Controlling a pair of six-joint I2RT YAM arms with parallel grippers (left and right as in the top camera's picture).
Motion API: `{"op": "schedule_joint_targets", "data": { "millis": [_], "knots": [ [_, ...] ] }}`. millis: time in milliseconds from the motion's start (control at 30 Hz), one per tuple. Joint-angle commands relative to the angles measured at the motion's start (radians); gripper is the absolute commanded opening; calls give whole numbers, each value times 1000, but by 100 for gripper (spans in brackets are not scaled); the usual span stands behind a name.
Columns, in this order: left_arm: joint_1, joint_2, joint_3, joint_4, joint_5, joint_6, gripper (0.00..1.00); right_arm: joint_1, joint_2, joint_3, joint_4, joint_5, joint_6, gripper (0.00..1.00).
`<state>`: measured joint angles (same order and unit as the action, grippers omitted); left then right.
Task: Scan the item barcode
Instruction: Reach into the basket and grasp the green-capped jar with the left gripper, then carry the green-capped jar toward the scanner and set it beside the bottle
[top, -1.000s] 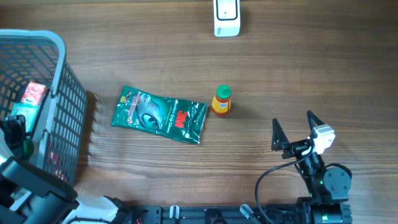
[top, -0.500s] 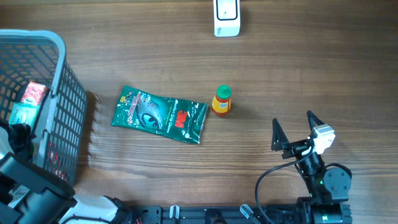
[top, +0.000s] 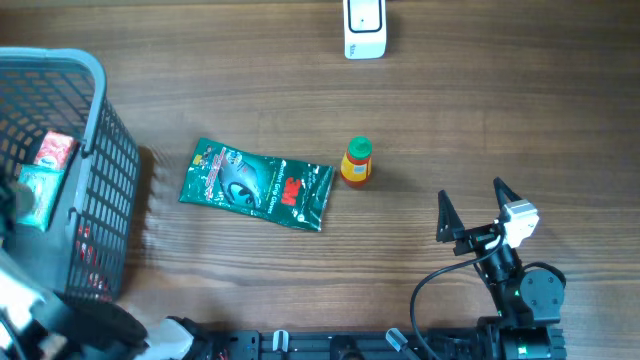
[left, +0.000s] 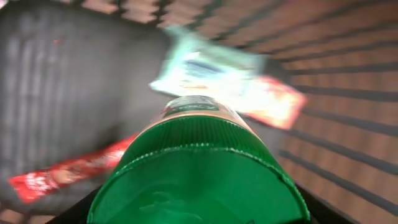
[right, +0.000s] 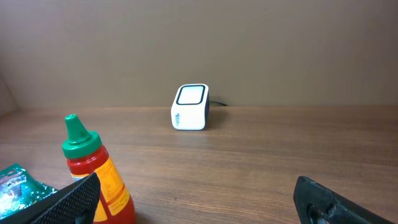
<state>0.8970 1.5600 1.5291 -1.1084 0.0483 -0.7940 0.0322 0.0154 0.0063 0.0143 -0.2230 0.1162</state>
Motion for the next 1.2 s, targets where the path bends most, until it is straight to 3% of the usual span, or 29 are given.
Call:
{"op": "schedule_joint_targets", "data": {
  "millis": [0, 133, 233, 400, 600, 700, 867, 1000, 1167],
  "knots": [
    [5, -135, 134, -6, 216, 0, 51, 4, -5, -1, 2, 17, 15, 100],
    [-15, -270, 175, 28, 438, -51, 51, 4, -5, -1, 2, 17, 15, 100],
    [-80, -355, 175, 63, 522, -85, 51, 4, -5, -1, 2, 17, 15, 100],
    [-365, -467, 175, 182, 523, -105, 51, 4, -5, -1, 2, 17, 15, 100],
    [-745, -463, 175, 238, 386, -111, 51, 4, -5, -1, 2, 17, 15, 100],
    [-974, -399, 175, 237, 205, -102, 51, 4, -5, -1, 2, 17, 15, 100],
    [-1235, -225, 175, 222, -49, -73, 52, 4, -5, -1, 2, 17, 15, 100],
    [-1352, -36, 175, 219, -224, 5, 52, 4, -5, -1, 2, 17, 15, 100],
    [-1394, 195, 175, 244, -229, 115, 51, 4, -5, -1, 2, 17, 15, 100]
  ]
}}
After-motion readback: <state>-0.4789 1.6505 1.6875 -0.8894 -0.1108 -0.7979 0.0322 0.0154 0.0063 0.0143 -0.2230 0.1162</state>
